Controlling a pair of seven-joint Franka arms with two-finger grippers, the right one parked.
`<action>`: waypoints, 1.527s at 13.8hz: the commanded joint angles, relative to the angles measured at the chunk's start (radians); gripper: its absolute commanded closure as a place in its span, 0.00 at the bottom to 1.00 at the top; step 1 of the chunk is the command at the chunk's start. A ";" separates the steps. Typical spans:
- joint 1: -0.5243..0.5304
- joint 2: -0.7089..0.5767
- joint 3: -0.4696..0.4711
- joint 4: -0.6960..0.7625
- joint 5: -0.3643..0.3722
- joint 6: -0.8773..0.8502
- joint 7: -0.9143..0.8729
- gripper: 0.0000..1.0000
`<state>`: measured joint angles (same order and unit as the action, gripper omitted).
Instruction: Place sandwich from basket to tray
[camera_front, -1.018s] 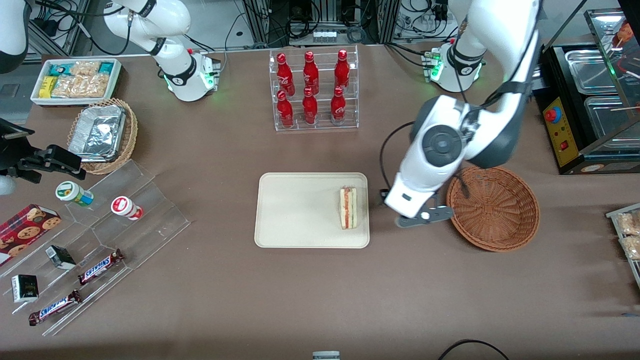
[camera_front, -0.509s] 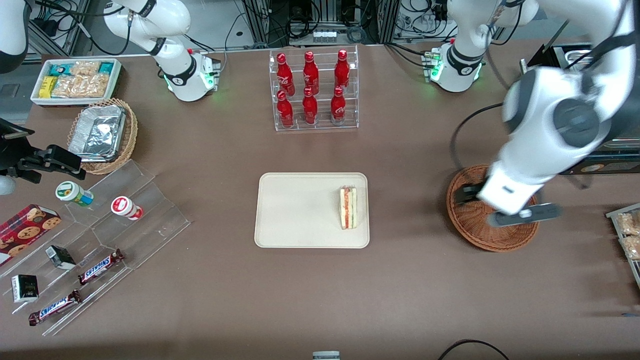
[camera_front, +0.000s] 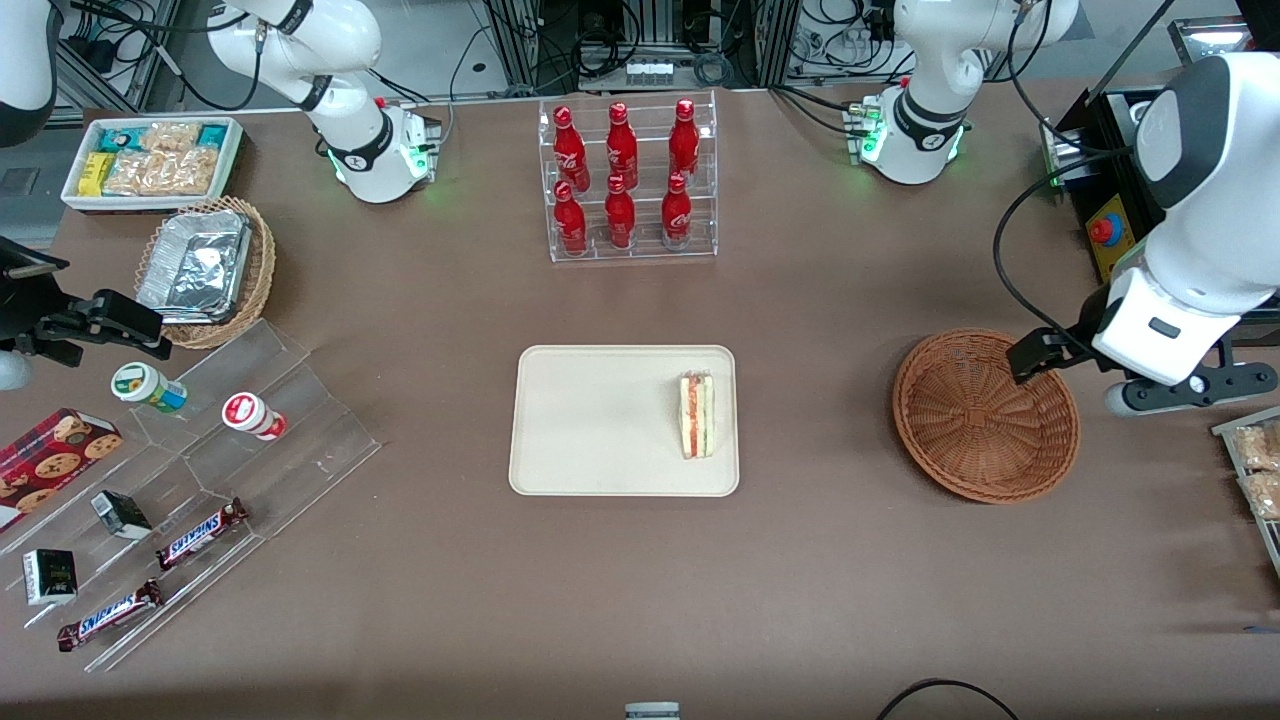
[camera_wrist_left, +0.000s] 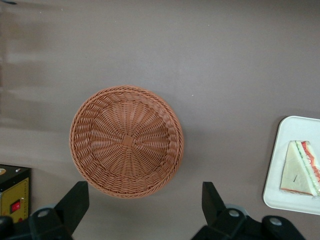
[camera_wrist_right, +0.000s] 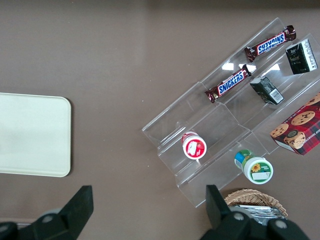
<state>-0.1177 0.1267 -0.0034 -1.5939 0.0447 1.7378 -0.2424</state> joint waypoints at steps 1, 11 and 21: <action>0.056 -0.016 -0.015 -0.011 -0.002 -0.001 0.058 0.00; 0.072 -0.079 -0.018 0.044 -0.003 -0.210 0.135 0.00; 0.089 -0.148 0.002 0.012 -0.037 -0.233 0.158 0.00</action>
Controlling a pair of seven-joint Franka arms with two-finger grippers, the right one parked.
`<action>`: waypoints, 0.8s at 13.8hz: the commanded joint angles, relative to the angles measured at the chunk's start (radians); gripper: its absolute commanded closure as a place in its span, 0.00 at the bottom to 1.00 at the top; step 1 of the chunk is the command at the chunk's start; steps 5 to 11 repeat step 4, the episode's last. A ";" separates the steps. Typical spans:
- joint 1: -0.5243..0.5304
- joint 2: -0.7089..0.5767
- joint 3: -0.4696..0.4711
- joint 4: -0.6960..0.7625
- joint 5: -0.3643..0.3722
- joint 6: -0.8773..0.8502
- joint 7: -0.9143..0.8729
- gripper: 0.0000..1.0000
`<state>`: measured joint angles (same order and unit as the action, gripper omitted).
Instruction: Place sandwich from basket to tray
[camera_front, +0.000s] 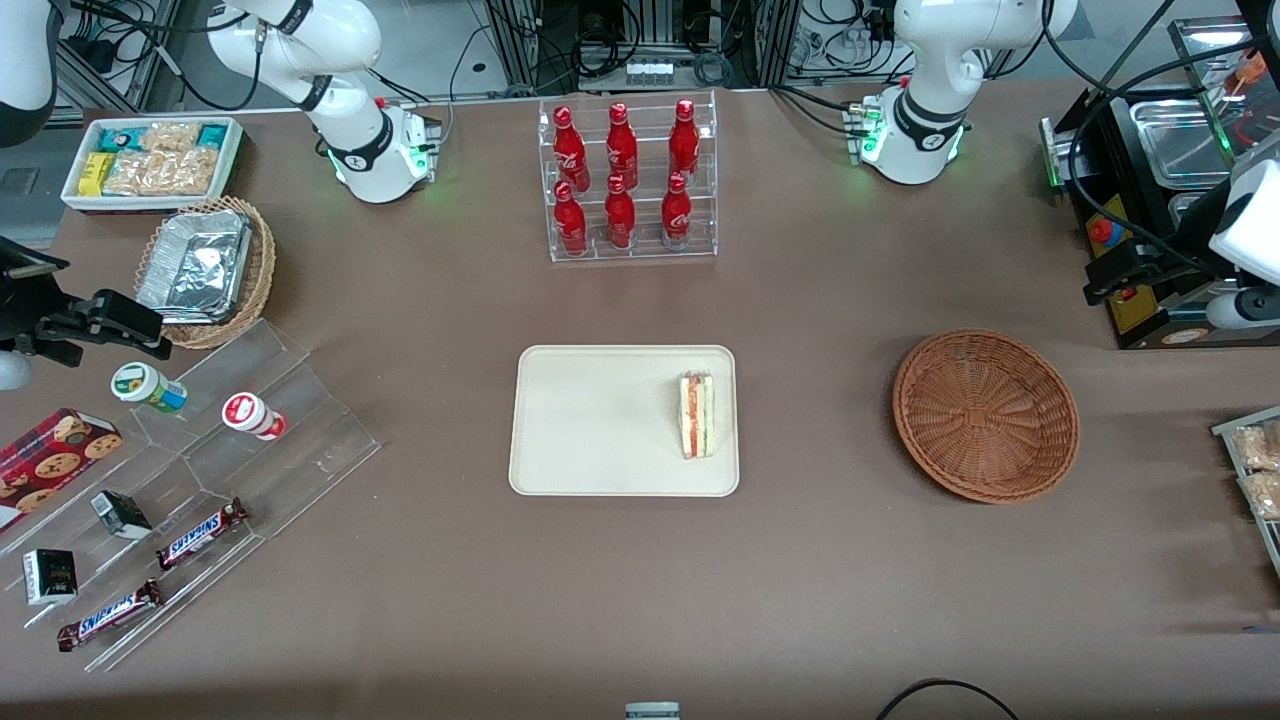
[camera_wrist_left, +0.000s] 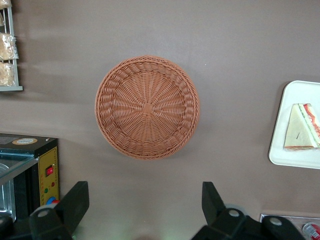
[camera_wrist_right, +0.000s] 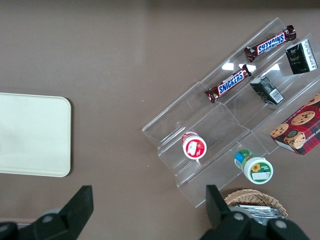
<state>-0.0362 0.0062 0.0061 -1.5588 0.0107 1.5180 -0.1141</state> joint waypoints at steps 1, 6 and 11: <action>0.007 -0.029 -0.009 -0.030 0.000 -0.012 0.030 0.00; 0.007 -0.032 -0.011 -0.032 0.008 -0.006 0.028 0.00; 0.007 -0.032 -0.011 -0.032 0.008 -0.006 0.028 0.00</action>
